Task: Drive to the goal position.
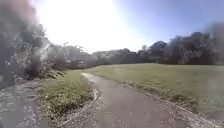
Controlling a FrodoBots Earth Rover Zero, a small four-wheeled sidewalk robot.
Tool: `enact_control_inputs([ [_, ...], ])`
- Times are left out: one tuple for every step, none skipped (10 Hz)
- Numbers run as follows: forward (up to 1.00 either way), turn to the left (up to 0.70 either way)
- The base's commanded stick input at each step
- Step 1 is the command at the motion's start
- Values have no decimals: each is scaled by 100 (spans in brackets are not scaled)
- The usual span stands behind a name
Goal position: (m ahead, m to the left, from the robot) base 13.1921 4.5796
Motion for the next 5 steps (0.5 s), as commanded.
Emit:
enact_control_inputs([
  [50,0],
  [50,0],
  [50,0],
  [50,0],
  [50,0],
])
